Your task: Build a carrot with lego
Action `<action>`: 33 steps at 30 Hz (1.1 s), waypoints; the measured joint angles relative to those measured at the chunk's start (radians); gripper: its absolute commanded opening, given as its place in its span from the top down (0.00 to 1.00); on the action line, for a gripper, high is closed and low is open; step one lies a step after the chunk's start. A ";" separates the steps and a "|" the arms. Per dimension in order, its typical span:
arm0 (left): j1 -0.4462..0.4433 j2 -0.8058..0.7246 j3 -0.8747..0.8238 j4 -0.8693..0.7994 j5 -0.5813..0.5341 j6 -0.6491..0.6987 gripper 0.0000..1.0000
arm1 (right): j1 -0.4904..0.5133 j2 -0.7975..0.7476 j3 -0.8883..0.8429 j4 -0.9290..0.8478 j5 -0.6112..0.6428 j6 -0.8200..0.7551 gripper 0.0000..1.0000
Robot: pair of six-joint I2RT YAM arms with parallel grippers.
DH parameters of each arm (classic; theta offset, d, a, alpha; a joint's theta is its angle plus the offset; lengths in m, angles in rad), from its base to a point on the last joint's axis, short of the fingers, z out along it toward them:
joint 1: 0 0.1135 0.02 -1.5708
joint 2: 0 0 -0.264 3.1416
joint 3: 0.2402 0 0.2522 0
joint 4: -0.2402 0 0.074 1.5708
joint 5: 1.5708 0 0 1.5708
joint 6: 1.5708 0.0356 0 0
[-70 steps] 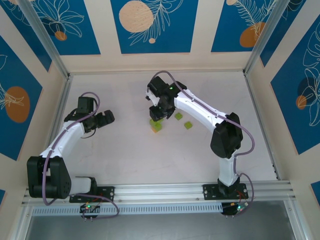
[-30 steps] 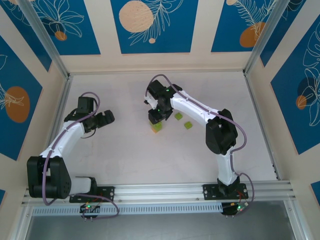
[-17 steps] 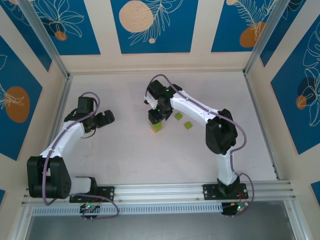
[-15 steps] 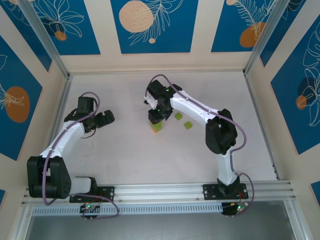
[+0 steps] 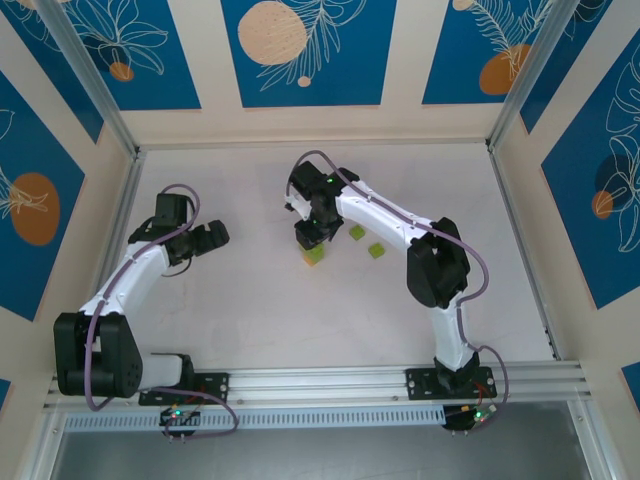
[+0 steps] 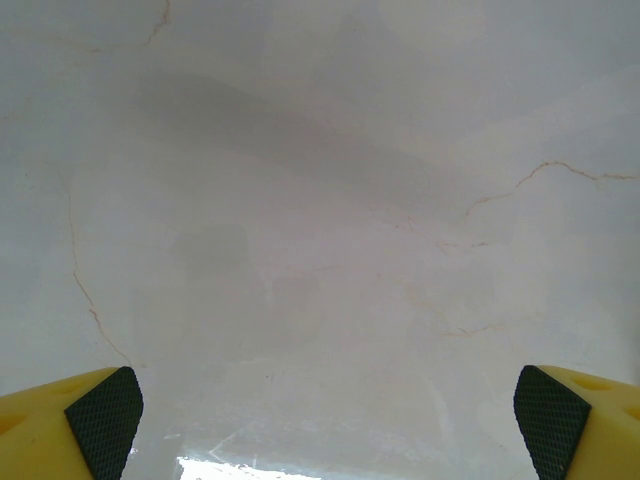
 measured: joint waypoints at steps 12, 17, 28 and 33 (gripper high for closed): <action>0.000 0.000 0.000 0.000 0.000 0.000 0.02 | -0.006 -0.020 -0.066 0.059 -0.024 0.001 0.68; 0.000 0.000 0.000 0.000 0.000 0.000 0.02 | -0.012 -0.020 -0.039 0.040 -0.031 0.005 0.68; 0.000 0.000 0.000 0.000 0.000 0.000 0.02 | -0.018 0.046 0.151 -0.138 -0.003 0.037 0.68; 0.000 0.000 0.000 0.000 0.000 0.000 0.02 | -0.017 0.042 0.168 -0.147 0.008 0.047 0.68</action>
